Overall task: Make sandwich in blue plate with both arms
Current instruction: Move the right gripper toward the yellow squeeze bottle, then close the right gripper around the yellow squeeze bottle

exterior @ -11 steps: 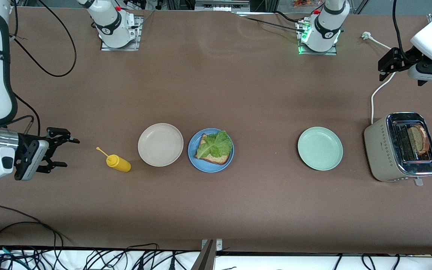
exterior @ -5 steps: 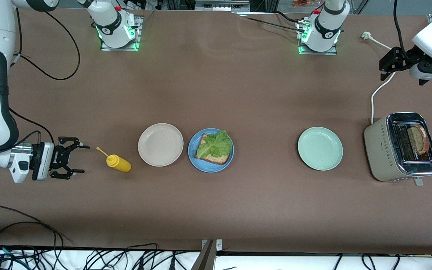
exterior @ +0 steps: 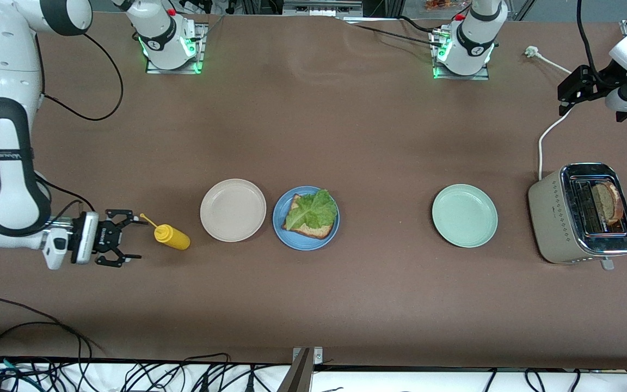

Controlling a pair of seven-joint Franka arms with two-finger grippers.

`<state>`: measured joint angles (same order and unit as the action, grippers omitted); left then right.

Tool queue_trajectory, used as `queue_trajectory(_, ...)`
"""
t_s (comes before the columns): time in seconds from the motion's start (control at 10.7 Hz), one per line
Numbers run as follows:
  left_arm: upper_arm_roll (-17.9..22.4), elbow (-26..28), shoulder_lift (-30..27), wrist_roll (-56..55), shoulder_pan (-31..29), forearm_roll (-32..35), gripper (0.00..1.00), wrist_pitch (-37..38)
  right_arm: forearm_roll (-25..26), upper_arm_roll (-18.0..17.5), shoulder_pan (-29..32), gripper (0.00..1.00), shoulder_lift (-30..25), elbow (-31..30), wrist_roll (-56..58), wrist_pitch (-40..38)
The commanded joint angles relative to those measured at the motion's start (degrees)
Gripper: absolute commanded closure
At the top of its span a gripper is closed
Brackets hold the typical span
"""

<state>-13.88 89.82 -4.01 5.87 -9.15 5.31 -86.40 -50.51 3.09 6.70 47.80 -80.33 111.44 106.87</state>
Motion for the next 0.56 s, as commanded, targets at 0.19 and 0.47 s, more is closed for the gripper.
queue_trajectory(0.19, -0.44, -1.31, 0.32, 0.19, -0.43, -1.18, 0.00, 1.76, -5.47, -0.89, -3.27, 0.00, 2.56, -0.35, 5.01, 3.60)
queue_trajectory(0.47, -0.71, -1.31, 0.41, 0.11, 0.35, -1.27, 0.00, 1.76, -7.13, -1.07, -4.33, 0.00, 2.74, -2.01, 6.94, 6.06)
